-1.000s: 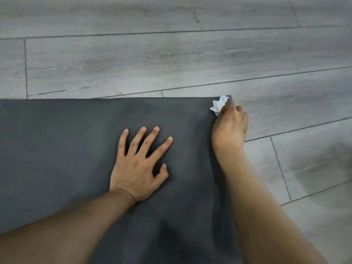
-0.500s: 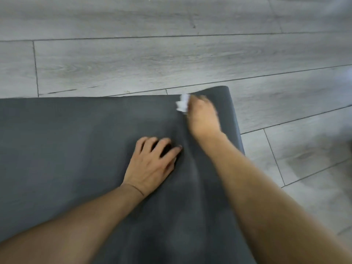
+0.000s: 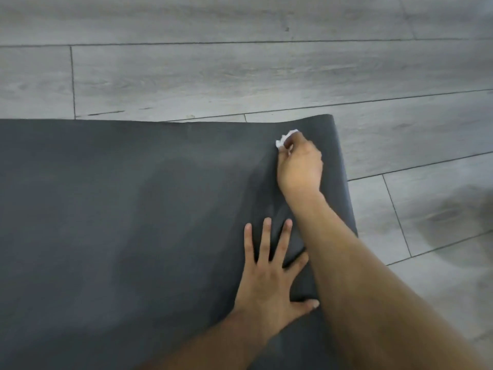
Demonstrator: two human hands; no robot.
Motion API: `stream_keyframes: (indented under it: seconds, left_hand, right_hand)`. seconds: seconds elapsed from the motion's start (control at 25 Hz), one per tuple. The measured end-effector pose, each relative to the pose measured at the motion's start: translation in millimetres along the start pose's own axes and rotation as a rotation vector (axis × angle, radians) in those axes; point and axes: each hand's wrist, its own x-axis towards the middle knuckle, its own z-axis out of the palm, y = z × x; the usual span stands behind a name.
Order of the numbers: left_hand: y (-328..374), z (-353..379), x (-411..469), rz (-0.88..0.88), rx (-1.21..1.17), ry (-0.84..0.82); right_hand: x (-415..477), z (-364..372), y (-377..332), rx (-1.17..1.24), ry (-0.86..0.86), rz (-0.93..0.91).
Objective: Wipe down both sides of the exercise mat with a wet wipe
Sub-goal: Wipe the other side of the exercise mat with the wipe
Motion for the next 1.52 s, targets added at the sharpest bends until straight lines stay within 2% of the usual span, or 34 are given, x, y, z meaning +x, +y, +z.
stream_keyframes:
  seconds: [0.08,0.16,0.24,0.32,0.44,0.52,0.6,0.68,0.8,0.88,0.92,1.0,1.08,1.16,1.24,1.28,1.4,1.44,1.48,1.52]
  left_hand:
    - [0.4,8.1,2.6,-0.032,0.080,-0.042]
    - [1.4,14.1,0.9,-0.047,0.037,0.005]
    - [2.7,14.7,0.5,-0.044,0.004,0.020]
    - [2.9,9.7,0.2,-0.029,-0.016,0.020]
    - [3.1,4.3,-2.3,-0.033,-0.015,0.008]
    - [2.4,5.7,-1.2,-0.039,-0.017,0.032]
    - [4.5,6.7,-0.8,-0.037,-0.015,0.030]
    - [3.1,5.9,-1.2,-0.026,-0.019,0.017]
    - [3.0,6.6,0.3,-0.017,-0.018,0.038]
    - [2.5,5.5,0.9,-0.013,-0.003,0.029]
    - [2.4,6.5,0.2,-0.009,0.006,0.004]
    - [0.8,7.1,-1.5,-0.005,0.004,-0.006]
    - [2.8,4.3,-3.4,-0.015,0.026,-0.003]
    - [2.2,4.9,-3.3,-0.019,0.028,0.010]
    - [1.8,5.5,-3.6,-0.015,0.014,0.035]
    - [2.6,5.9,-3.4,-0.012,0.013,0.036]
    - [2.9,3.8,-2.7,-0.012,-0.001,0.022]
    - [2.8,4.5,-2.4,-0.010,0.004,0.026]
    - [3.0,5.2,-2.5,-0.009,0.011,0.027]
    - [3.4,5.4,-3.0,-0.008,0.015,0.028]
  right_hand:
    - [-33.0,27.0,-50.3,0.038,-0.120,-0.234]
    - [-66.2,40.4,-88.4,0.006,-0.248,-0.497]
    - [-57.0,29.1,-75.4,-0.065,-0.262,-0.640]
    - [-20.1,6.0,-22.9,-0.163,-0.142,-0.535]
    - [15.1,-37.2,69.8,-0.358,0.015,-0.195]
    - [14.5,-44.1,82.2,-0.339,0.055,-0.026]
    - [11.7,-33.6,52.6,-0.310,0.012,0.021]
    - [-7.1,-18.1,0.7,-0.242,-0.114,-0.109]
    - [-59.7,8.9,-59.1,-0.052,-0.206,-0.445]
    - [-72.0,15.1,-62.6,-0.050,-0.313,-0.645]
    - [-63.1,12.5,-50.3,-0.062,-0.293,-0.707]
    - [-31.7,-0.3,-9.0,-0.090,-0.174,-0.616]
    - [-8.9,-26.2,43.1,-0.144,-0.058,-0.368]
    - [-6.5,-39.4,73.5,-0.169,0.001,-0.220]
    - [-11.8,-37.5,62.0,-0.133,-0.028,-0.206]
    - [-12.0,-36.0,52.0,-0.031,-0.063,-0.195]
    - [-15.5,-45.2,22.7,0.674,-0.277,0.039]
    - [-19.3,-46.6,21.8,0.778,-0.306,0.059]
    - [-24.9,-47.5,23.7,0.706,-0.306,0.023]
    - [-29.6,-46.0,29.7,0.502,-0.269,-0.069]
